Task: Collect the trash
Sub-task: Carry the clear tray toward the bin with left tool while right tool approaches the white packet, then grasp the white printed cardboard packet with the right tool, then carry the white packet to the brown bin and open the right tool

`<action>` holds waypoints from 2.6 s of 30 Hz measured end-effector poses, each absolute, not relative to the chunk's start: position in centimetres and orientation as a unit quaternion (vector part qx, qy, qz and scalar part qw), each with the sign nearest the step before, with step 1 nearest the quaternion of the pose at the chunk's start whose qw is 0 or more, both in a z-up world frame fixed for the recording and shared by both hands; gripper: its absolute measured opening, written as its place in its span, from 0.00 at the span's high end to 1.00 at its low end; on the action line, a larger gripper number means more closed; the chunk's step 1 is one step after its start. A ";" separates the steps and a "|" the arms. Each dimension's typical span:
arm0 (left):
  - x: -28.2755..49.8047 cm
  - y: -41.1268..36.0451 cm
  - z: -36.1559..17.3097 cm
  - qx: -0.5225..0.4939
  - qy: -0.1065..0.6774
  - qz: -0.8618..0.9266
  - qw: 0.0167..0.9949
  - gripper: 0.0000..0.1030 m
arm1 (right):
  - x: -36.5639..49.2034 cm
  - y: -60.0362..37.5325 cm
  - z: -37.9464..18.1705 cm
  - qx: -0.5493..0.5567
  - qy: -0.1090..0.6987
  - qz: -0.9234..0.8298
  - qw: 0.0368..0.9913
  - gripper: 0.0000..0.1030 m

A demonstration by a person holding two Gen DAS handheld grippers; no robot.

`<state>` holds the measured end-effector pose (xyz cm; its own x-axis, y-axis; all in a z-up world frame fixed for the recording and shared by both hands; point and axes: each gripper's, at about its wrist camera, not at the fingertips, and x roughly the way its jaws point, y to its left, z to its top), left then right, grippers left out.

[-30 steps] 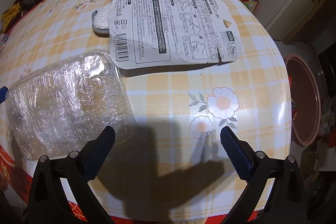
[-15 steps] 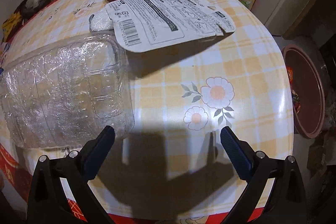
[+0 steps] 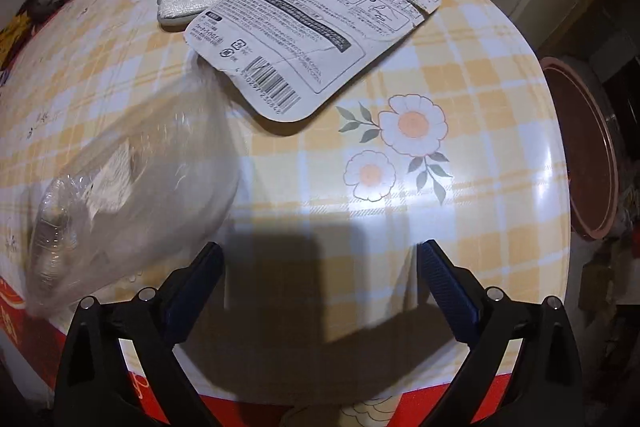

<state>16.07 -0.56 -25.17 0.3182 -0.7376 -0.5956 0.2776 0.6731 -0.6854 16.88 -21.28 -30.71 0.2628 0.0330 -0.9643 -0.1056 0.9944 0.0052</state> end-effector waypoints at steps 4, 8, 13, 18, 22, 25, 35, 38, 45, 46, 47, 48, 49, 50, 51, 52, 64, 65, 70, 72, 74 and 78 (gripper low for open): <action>15.4 -2.3 -25.9 -0.178 0.502 -0.334 0.778 0.55 | 16.9 -21.3 -30.6 -0.020 0.606 0.045 0.794 0.06; 14.6 -3.2 -26.3 -0.097 0.512 -0.325 0.789 0.53 | 17.1 -21.4 -30.5 -0.011 0.607 0.048 0.793 0.06; 13.6 -3.4 -27.6 -0.019 0.525 -0.316 0.790 0.53 | 16.8 -22.2 -29.9 0.002 0.606 0.055 0.794 0.06; 14.0 -0.6 -27.7 -0.037 0.512 -0.258 0.818 0.53 | 16.5 -22.8 -29.5 0.009 0.601 0.058 0.797 0.06; 16.0 1.1 -28.7 -0.027 0.521 -0.208 0.827 0.54 | 16.3 -23.0 -29.3 0.010 0.601 0.058 0.797 0.06; 17.3 0.9 -30.0 -0.008 0.536 -0.203 0.819 0.54 | 16.4 -22.7 -29.5 0.008 0.603 0.058 0.796 0.06; 18.2 -1.0 -31.5 0.047 0.543 -0.212 0.811 0.78 | 17.3 -23.6 -28.3 0.023 0.598 0.050 0.800 0.06; 17.8 -0.3 -31.0 0.036 0.538 -0.222 0.813 0.85 | 17.8 -24.0 -27.7 0.035 0.592 0.055 0.803 0.06; 15.5 3.7 -29.1 -0.046 0.505 -0.194 0.840 0.91 | 20.2 -24.7 -26.8 0.085 0.570 0.062 0.815 0.05; 15.1 4.6 -28.9 -0.060 0.500 -0.182 0.844 0.91 | 20.6 -24.7 -26.8 0.094 0.568 0.062 0.815 0.05; 14.8 5.4 -28.8 -0.072 0.496 -0.173 0.848 0.91 | 21.1 -24.8 -26.8 0.104 0.566 0.061 0.815 0.05; 14.5 6.4 -28.6 -0.089 0.490 -0.161 0.852 0.91 | 21.7 -24.8 -26.9 0.112 0.565 0.060 0.816 0.05; 14.2 7.3 -28.5 -0.100 0.486 -0.149 0.855 0.91 | 22.2 -24.8 -27.0 0.118 0.563 0.058 0.816 0.05; 13.9 8.1 -28.4 -0.109 0.482 -0.136 0.859 0.91 | 22.8 -24.9 -27.2 0.127 0.560 0.054 0.817 0.05; 13.7 8.7 -28.4 -0.115 0.478 -0.127 0.861 0.91 | 23.4 -25.0 -27.5 0.137 0.559 0.053 0.816 0.05; 13.4 9.5 -28.3 -0.123 0.475 -0.117 0.864 0.91 | 23.9 -25.1 -27.7 0.150 0.556 0.051 0.816 0.05; 11.5 14.4 -28.9 -0.171 0.473 -0.044 0.863 0.91 | 29.1 -24.0 -29.3 0.176 0.539 -0.003 0.824 0.04; 11.5 14.6 -29.0 -0.174 0.474 -0.041 0.862 0.91 | 29.3 -23.9 -29.3 0.173 0.540 -0.009 0.824 0.04; 11.2 15.1 -29.1 -0.188 0.473 -0.033 0.860 0.91 | 29.8 -23.2 -29.2 0.158 0.542 -0.015 0.825 0.20; 11.2 15.0 -29.1 -0.190 0.471 -0.033 0.861 0.91 | 29.6 -23.6 -28.8 0.165 0.542 -0.019 0.824 0.32; 11.3 14.8 -28.9 -0.191 0.470 -0.038 0.861 0.91 | 29.4 -24.4 -28.1 0.182 0.535 -0.013 0.825 0.49; 11.6 14.2 -28.4 -0.190 0.465 -0.047 0.863 0.91 | 28.4 -25.5 -26.2 0.207 0.517 0.010 0.831 0.78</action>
